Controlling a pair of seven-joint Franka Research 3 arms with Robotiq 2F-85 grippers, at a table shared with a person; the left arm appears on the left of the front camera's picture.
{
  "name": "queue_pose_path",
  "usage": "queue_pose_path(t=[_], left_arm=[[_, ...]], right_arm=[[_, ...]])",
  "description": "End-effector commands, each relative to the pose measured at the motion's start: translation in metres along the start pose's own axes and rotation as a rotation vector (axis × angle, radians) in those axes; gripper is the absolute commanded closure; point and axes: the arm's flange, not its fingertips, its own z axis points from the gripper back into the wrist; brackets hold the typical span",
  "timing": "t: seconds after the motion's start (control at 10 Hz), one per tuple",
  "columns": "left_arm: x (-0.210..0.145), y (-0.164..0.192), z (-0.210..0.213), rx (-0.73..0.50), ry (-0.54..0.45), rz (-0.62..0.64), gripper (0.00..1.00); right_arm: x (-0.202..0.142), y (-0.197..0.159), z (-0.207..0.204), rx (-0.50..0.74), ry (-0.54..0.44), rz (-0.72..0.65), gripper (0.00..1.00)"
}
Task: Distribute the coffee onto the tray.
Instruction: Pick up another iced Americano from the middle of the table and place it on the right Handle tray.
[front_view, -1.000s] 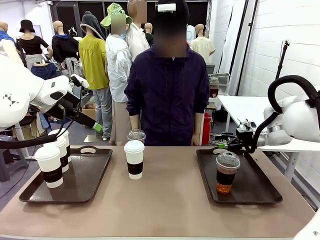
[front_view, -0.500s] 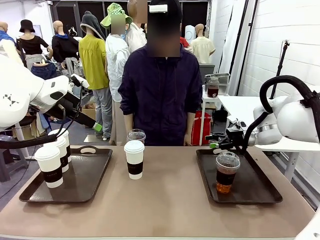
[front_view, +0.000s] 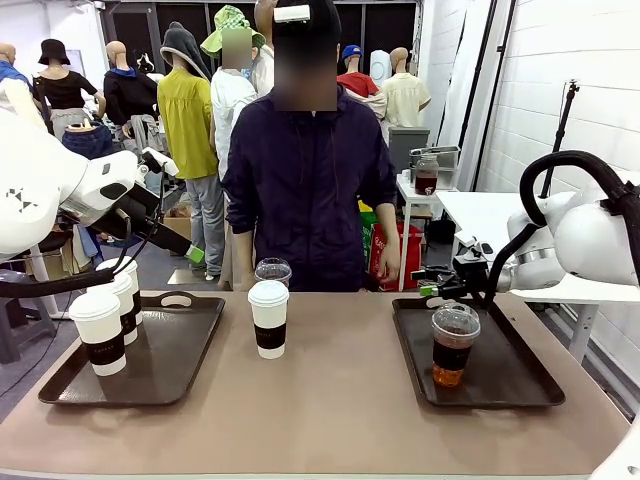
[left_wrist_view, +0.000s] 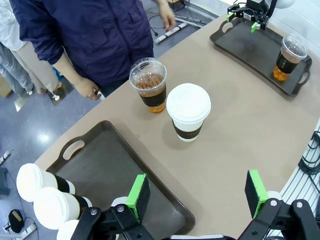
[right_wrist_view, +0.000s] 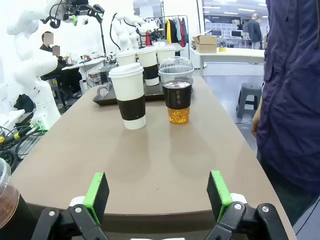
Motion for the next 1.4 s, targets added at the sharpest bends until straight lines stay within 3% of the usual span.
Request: queue_pose_path(t=[0.0, 0.4, 1.1, 1.3], left_arm=[[-0.001, 0.002, 0.000, -0.008, -0.003, 0.003, 0.00], [-0.001, 0.002, 0.000, -0.008, -0.003, 0.003, 0.00], [-0.001, 0.002, 0.000, -0.008, -0.003, 0.003, 0.00], [-0.001, 0.002, 0.000, -0.008, -0.003, 0.003, 0.00]], right_arm=[[0.000, -0.003, -0.009, -0.036, -0.021, -0.012, 0.00], [0.004, -0.009, -0.057, -0.075, -0.043, -0.024, 0.00], [0.009, -0.029, -0.157, 0.020, -0.033, -0.048, 0.00], [0.009, -0.031, -0.158, 0.030, -0.038, -0.055, 0.00]])
